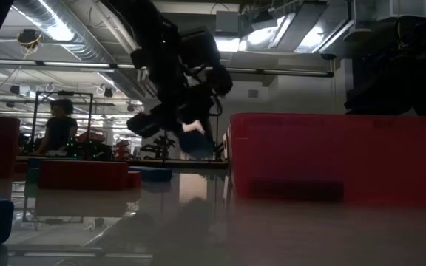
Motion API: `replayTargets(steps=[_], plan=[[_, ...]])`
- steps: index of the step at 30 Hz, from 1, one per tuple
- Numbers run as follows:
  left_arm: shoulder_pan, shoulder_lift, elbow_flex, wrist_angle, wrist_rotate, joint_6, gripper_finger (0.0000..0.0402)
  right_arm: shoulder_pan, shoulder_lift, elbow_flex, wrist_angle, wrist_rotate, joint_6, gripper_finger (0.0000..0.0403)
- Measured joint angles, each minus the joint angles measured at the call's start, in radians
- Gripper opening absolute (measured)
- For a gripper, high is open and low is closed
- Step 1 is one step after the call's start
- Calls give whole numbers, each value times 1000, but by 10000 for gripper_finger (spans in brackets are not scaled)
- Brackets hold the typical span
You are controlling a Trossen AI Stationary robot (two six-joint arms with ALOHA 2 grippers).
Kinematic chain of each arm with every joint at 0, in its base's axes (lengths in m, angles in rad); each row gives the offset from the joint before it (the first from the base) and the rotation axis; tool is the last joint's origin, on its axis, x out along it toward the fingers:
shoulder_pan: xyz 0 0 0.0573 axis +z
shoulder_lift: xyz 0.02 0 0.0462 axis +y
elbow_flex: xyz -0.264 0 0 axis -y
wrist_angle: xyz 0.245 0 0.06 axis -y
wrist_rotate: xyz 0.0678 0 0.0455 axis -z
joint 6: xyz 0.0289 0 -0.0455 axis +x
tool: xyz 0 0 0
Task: Sort blocks
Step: Put the blue block into the red bin
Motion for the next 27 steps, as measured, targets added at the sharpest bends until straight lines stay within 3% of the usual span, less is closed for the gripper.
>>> replayTargets(steps=[6,11,14,21,27], plan=[[-8,-7,0,199,225,-31,121,0,0,0,1,0,0,264],[-53,-9,1,472,262,-110,123,0,0,0,0,0,0,264],[-93,-11,2,539,195,-59,123,0,0,0,0,0,0,264],[-195,-9,2,534,-75,294,128,0,0,0,0,0,0,264],[-239,-7,2,530,-168,323,182,0,0,0,0,0,0,264]])
